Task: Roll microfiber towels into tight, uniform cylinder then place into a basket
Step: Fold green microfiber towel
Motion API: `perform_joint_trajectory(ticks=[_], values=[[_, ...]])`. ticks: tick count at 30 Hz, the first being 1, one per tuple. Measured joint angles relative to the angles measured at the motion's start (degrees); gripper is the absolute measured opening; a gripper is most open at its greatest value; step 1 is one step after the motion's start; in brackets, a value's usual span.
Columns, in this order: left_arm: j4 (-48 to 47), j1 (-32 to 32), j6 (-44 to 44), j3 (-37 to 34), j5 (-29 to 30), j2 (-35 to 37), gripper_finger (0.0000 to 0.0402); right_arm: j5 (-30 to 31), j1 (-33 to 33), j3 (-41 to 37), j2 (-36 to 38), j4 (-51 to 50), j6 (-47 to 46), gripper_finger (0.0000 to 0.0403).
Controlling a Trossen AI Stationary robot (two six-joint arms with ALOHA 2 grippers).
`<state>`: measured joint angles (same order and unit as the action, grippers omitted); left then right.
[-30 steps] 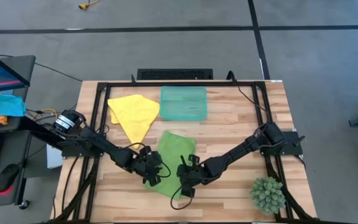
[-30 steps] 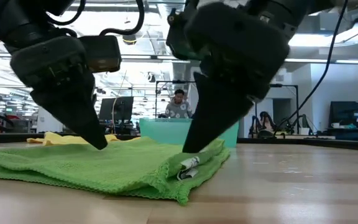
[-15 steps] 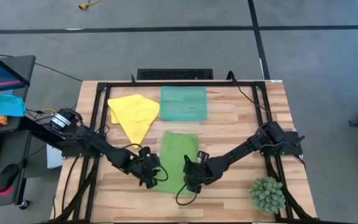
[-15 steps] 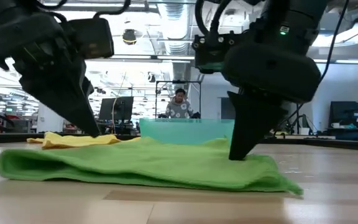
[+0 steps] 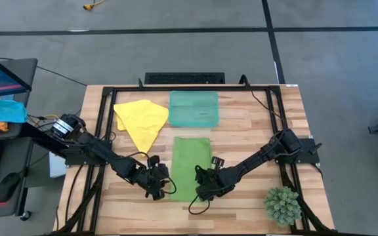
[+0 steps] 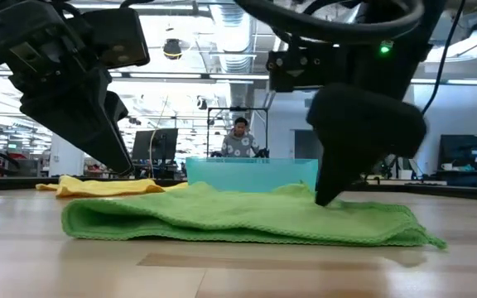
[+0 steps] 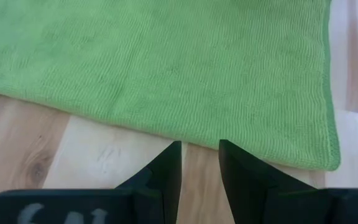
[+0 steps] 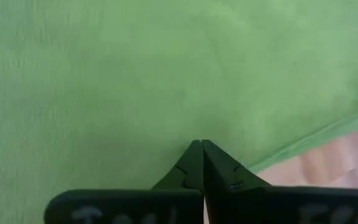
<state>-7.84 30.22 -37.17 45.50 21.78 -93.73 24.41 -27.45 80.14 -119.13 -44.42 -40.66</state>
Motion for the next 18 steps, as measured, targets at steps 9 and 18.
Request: perform_joint_trajectory(ticks=[9, 18], values=[[0.0, 0.0, -0.1, 0.0, 0.0, 0.0, 0.0098, 1.4, 0.4, 0.0, 0.1, 0.2, 0.0, 0.0021], [1.2, 2.5, 6.1, 2.8, 1.7, 0.0, 0.0097, 4.7, -4.5, 0.1, 4.7, -3.3, -0.3, 0.0018]])
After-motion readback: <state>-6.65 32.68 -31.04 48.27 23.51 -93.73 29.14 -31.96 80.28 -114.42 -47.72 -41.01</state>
